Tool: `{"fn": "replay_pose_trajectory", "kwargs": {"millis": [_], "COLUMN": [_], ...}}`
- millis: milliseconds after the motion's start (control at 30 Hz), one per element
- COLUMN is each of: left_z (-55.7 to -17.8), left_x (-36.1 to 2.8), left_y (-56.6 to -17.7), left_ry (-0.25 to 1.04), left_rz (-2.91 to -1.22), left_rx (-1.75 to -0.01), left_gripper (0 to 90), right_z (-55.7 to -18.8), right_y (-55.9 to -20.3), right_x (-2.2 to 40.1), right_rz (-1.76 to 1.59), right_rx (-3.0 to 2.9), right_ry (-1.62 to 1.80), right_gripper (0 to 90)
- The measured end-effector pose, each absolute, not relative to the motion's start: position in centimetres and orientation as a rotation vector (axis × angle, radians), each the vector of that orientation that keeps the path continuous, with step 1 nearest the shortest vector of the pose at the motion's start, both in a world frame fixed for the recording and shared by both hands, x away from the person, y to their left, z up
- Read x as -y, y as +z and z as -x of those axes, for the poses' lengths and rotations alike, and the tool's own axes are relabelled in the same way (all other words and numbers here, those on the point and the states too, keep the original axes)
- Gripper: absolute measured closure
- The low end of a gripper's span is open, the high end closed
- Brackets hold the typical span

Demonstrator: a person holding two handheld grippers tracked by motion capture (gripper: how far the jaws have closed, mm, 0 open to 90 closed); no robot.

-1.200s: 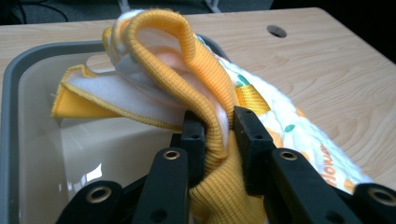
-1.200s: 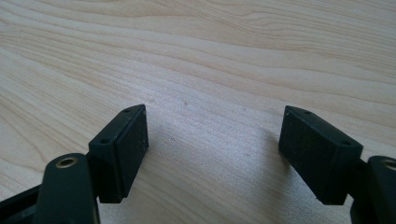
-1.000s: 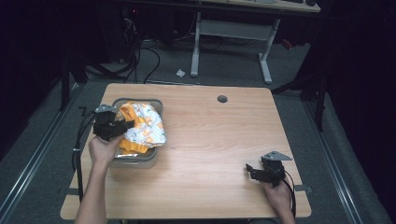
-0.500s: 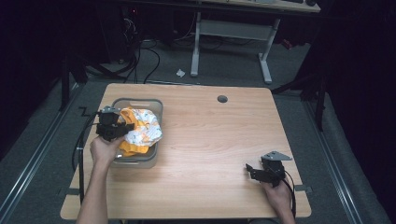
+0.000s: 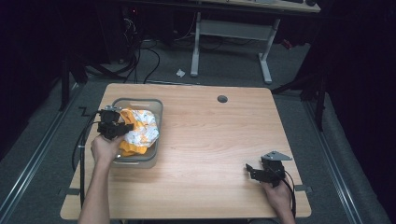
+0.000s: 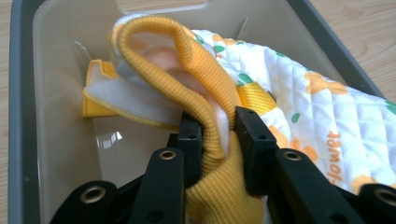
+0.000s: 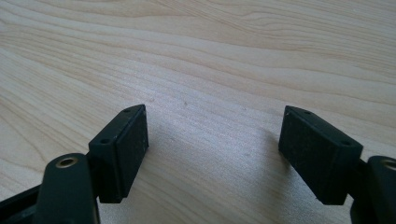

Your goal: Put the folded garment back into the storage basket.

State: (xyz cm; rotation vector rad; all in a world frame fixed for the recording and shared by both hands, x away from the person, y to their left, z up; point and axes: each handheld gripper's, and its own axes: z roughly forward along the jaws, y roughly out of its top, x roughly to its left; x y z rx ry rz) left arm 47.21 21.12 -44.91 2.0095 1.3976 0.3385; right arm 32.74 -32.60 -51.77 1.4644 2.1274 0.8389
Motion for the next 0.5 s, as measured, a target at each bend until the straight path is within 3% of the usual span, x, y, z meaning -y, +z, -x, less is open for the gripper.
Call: {"fn": "replay_pose_trajectory", "kwargs": {"millis": [267,433,500], "left_z": [-47.70,-47.55,-47.33], "left_x": [-20.57,-20.58,-20.67], "left_y": [-45.33,-45.30,-45.17], "left_ry": [0.376,0.389,0.397], "left_rz": [-2.061,-2.041,-2.015], "left_rx": [-1.445,-1.478,-1.492], "left_gripper": [70.8,64.8,58.4], "right_z": [-32.74,-32.74,-32.74], "right_y": [-51.77,-51.77,-51.77], "right_x": [32.60,32.60,32.60], "right_rz": [-1.464,-1.464,-1.464], "right_rx": [-2.127,-2.127,-2.127], "right_ry": [0.839,0.839,0.839], "right_gripper": [24.4,24.4,24.4]}}
